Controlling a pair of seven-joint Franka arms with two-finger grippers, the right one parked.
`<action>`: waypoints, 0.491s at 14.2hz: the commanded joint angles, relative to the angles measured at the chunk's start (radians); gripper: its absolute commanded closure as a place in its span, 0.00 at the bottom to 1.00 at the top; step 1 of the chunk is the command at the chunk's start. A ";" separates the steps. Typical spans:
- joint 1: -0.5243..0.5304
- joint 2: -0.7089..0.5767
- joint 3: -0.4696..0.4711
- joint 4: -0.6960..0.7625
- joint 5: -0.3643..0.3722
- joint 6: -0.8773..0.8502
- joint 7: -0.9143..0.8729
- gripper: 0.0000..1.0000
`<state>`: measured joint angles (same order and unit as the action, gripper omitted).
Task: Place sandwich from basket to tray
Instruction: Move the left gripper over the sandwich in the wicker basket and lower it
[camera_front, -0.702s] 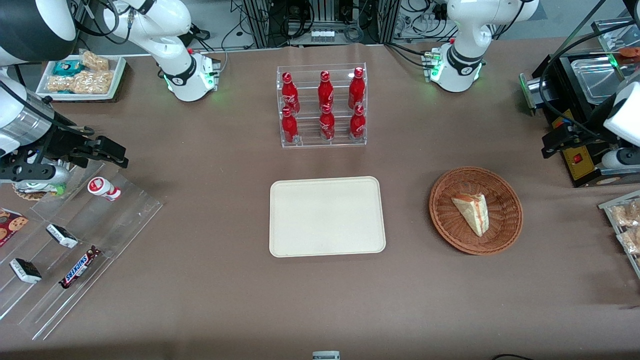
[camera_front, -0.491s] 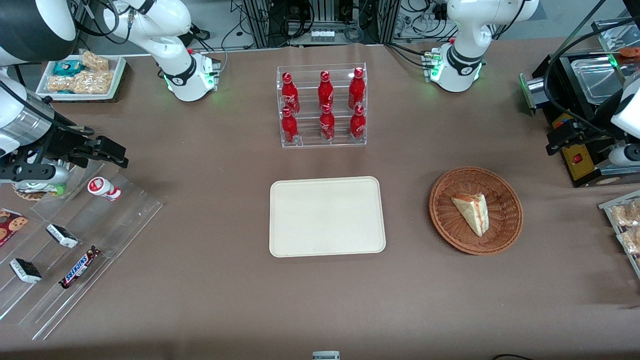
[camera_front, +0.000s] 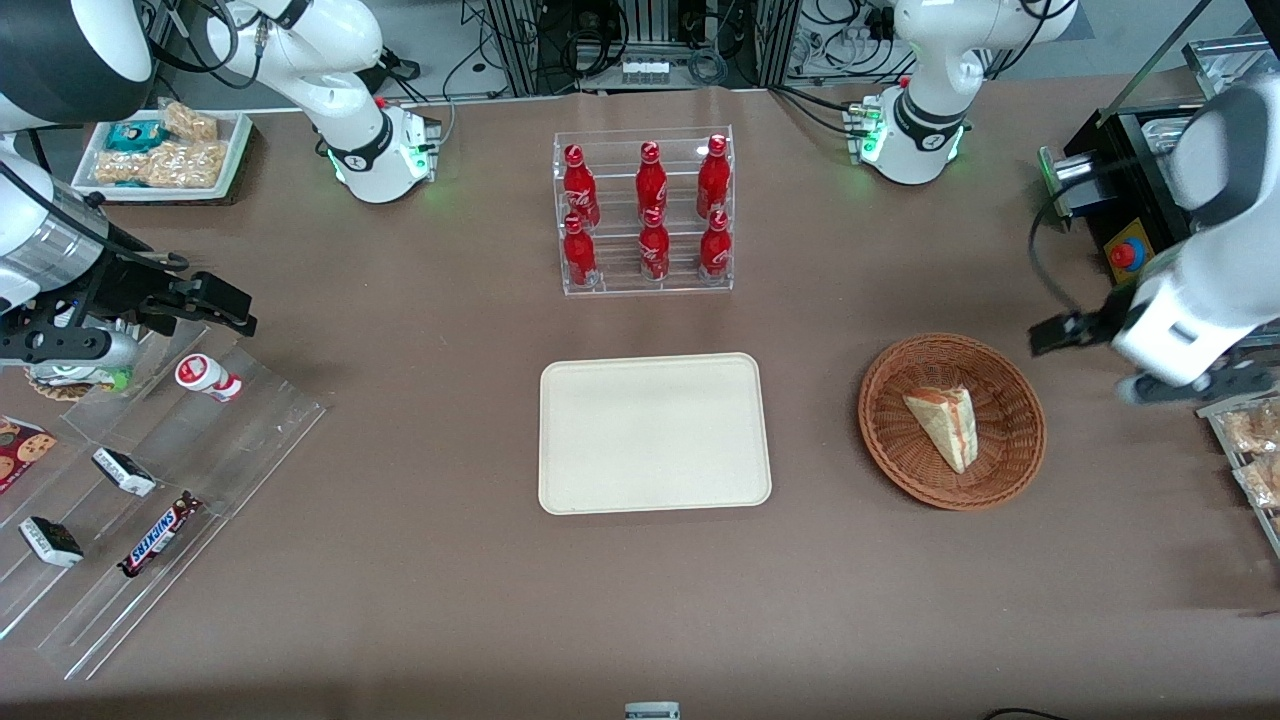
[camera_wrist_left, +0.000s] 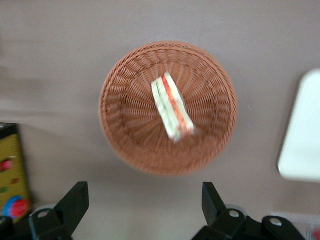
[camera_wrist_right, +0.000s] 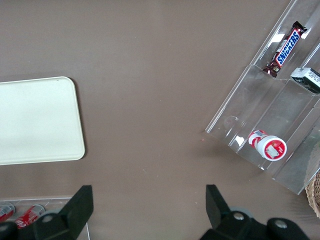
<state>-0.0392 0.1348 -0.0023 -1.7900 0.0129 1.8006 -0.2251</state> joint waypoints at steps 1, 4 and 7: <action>-0.011 -0.034 -0.010 -0.193 0.013 0.198 -0.254 0.00; -0.039 0.000 -0.019 -0.331 0.024 0.399 -0.376 0.00; -0.041 0.092 -0.021 -0.368 0.027 0.509 -0.376 0.00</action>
<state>-0.0767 0.1776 -0.0244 -2.1435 0.0197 2.2531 -0.5764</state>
